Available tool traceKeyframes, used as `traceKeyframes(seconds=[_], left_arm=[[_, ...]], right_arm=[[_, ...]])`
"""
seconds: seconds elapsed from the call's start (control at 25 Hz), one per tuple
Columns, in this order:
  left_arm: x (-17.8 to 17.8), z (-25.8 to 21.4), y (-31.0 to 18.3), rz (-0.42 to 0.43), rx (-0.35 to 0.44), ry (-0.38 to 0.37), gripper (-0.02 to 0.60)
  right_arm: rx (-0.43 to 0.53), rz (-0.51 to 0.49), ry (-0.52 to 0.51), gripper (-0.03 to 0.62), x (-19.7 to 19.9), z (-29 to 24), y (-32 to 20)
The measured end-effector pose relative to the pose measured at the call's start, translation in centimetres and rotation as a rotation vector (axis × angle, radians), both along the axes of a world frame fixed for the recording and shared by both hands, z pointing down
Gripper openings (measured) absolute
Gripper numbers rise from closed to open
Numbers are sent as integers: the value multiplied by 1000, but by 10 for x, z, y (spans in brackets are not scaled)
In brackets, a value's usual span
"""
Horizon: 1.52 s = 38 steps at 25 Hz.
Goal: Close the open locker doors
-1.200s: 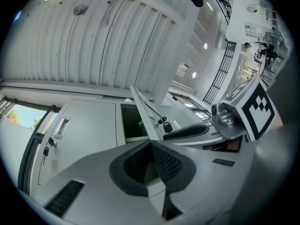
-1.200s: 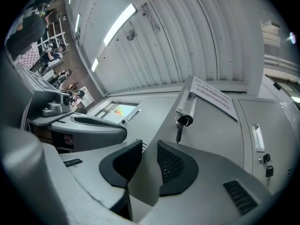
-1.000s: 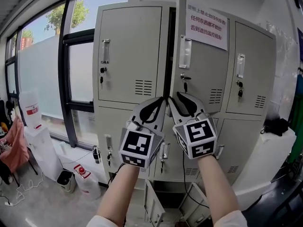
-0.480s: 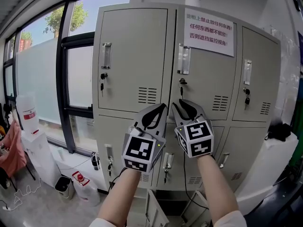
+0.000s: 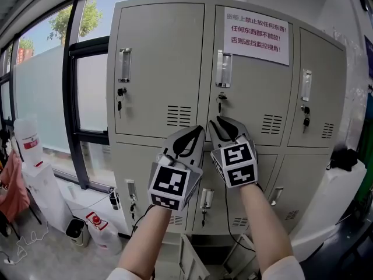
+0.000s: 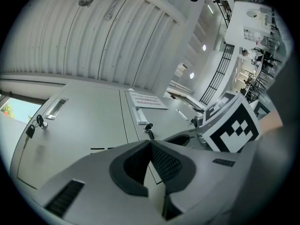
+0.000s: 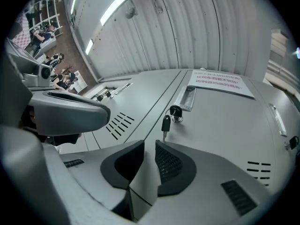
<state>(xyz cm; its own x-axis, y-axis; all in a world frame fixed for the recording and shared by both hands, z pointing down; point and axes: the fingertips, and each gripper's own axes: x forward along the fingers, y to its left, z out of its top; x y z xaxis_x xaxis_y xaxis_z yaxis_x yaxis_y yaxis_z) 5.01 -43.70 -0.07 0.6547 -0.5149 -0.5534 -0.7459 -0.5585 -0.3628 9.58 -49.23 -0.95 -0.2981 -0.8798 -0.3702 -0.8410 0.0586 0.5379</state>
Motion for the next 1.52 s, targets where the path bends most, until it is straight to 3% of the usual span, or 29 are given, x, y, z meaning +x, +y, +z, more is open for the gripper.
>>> traceKeyframes(seconds=[0.36,0.76,0.92,1.52], left_arm=[[2,4,-4,15,-10,-13,20],[-3,11,-1,13,-31,-36,20],[-3,16,10,7,-38,-49,20],[-1,20,83,-47,-55,-64,20]], right_arm=[[9,23,-11,60,2,-3,-1],[18,-25,-43,59,-3,-3,18],[31,-51,-55,16,-5,-4,38],[22,-164,-85,14,-3,0,123]])
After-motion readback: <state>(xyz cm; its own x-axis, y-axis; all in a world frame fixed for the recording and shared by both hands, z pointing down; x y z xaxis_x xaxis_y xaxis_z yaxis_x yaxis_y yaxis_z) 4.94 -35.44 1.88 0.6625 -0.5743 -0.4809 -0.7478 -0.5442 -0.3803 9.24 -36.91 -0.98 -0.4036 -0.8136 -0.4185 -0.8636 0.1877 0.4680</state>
